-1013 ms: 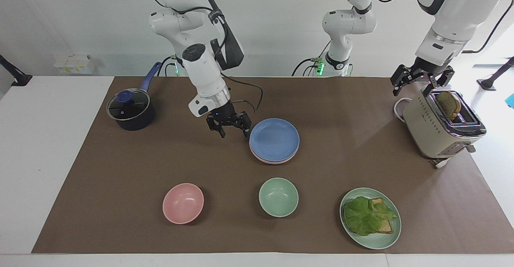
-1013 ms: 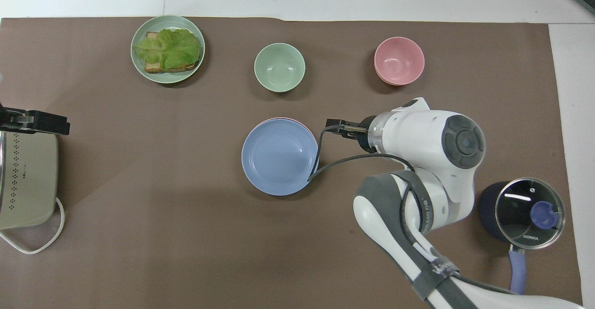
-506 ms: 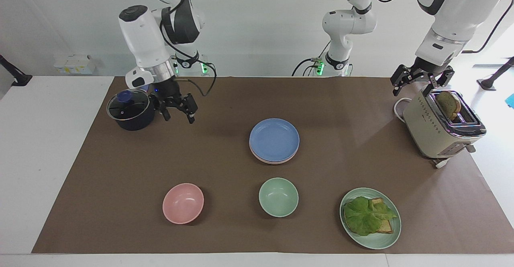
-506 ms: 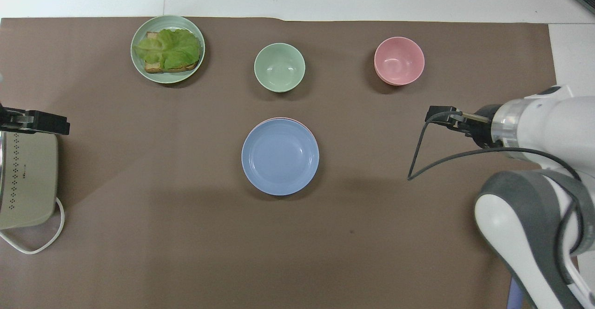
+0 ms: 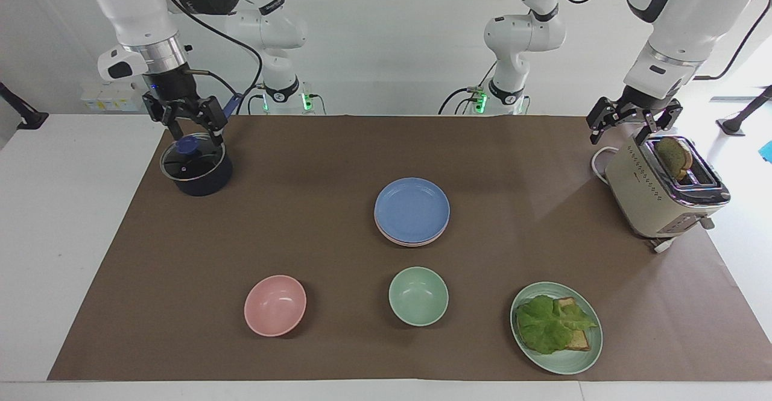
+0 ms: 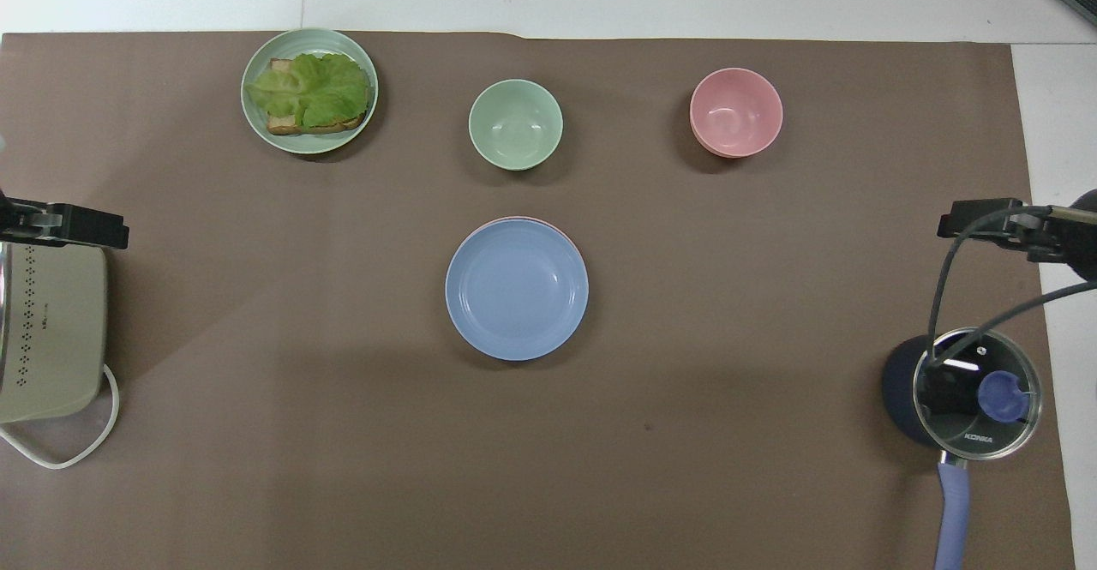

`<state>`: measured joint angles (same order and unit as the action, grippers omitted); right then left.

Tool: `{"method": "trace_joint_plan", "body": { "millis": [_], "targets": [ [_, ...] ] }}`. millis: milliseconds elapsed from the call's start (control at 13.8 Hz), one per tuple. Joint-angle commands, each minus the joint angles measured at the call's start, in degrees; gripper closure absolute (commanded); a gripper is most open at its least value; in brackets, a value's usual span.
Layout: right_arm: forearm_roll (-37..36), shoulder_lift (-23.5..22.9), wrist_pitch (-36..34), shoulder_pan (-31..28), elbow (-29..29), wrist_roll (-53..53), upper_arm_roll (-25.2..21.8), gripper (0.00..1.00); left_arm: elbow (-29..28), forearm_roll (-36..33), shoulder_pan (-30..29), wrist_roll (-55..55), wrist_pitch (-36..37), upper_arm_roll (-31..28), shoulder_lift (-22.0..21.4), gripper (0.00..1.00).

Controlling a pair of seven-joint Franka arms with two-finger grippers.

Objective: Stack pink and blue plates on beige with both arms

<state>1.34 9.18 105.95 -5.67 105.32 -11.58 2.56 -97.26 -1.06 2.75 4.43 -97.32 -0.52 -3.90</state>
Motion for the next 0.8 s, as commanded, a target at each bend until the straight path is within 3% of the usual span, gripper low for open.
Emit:
{"method": "trace_joint_plan", "body": {
  "millis": [0,289,723],
  "targets": [
    [-2.4,-2.1,-5.6,-0.3,-5.5,0.9,1.0,0.0,0.2,-0.8,-0.3,0.6,0.7,0.3,-0.3,0.0],
    [-4.0,-7.5,-17.1,0.7,-16.9,0.9,1.7,0.0,0.2,-0.8,-0.3,0.6,0.8,0.3,-0.3,0.0],
    [-6.1,-8.1,-18.1,3.0,-18.1,1.6,1.8,0.0,0.2,-0.8,-0.3,0.6,0.7,0.3,-0.3,0.0]
  ]
}}
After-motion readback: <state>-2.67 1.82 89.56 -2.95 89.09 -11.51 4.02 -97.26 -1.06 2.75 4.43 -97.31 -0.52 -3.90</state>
